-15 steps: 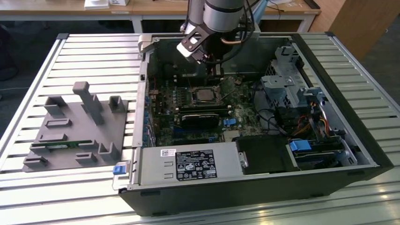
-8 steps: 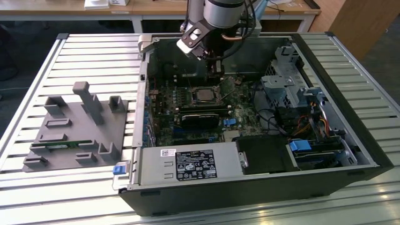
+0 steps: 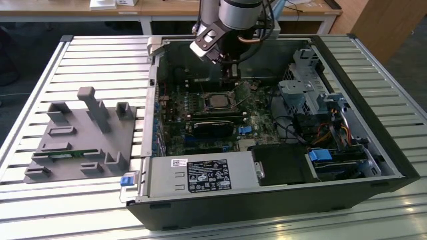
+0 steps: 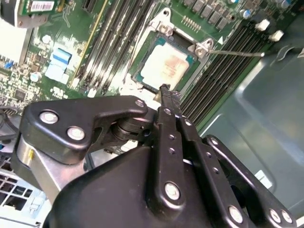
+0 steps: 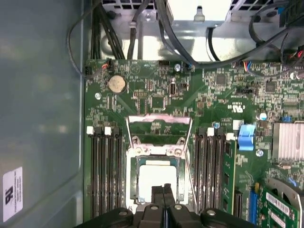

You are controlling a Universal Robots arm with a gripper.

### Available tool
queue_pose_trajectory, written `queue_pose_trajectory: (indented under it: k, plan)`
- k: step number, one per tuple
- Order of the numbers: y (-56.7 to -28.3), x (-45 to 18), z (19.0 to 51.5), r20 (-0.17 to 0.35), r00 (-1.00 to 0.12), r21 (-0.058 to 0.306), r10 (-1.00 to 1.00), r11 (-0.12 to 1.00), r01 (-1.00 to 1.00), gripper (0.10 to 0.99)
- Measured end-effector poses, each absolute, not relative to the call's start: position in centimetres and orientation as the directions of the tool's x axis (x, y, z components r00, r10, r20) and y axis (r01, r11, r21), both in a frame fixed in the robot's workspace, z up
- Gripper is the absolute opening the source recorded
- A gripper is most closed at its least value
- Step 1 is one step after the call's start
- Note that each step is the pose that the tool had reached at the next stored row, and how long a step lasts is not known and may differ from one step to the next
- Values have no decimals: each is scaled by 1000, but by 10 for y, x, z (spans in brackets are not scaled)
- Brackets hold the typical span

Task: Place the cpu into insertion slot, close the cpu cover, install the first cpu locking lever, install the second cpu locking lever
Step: 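Close the cpu cover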

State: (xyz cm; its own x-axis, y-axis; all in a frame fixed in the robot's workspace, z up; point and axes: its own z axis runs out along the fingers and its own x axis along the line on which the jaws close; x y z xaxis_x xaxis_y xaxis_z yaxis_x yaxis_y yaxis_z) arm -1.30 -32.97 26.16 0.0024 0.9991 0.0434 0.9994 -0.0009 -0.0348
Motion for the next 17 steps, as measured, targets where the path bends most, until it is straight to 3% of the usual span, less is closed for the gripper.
queue_pose_trajectory:
  k: [17]
  plan:
    - [-330,16,265,43,3,-39,999,-1,999,118]
